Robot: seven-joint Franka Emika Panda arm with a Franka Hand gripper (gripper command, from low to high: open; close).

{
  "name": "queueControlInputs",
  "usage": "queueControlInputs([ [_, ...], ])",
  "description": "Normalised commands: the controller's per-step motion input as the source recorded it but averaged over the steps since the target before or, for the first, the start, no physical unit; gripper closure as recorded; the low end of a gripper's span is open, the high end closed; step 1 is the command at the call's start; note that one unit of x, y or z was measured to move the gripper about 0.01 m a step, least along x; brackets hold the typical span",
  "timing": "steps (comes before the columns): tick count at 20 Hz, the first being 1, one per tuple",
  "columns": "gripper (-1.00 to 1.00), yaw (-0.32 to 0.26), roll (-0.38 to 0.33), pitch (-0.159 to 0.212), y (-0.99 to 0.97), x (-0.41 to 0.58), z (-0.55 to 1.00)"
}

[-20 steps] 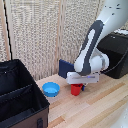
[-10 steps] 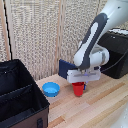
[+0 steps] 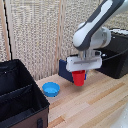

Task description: Please find the red cup among the items before you. Carefully move your gripper towards it and gently hold it. Locate the front section of the organizer in front of you. Transfer the red cup above the front section and let go, placing it within that section.

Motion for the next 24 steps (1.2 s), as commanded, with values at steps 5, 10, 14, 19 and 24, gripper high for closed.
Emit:
queueControlInputs([
  [5, 1.0, 0.083, 0.047, 0.16, 0.59, 0.415, 0.79],
  [10, 1.0, 0.054, 0.057, 0.087, 0.67, 0.359, 0.73],
  [14, 1.0, 0.014, 0.02, 0.03, 0.81, 0.301, 0.56],
  [19, 1.0, 0.0, -0.009, -0.005, 0.92, 0.187, 0.36],
  [24, 1.0, 0.0, -0.012, -0.009, 0.96, 0.068, 0.24],
])
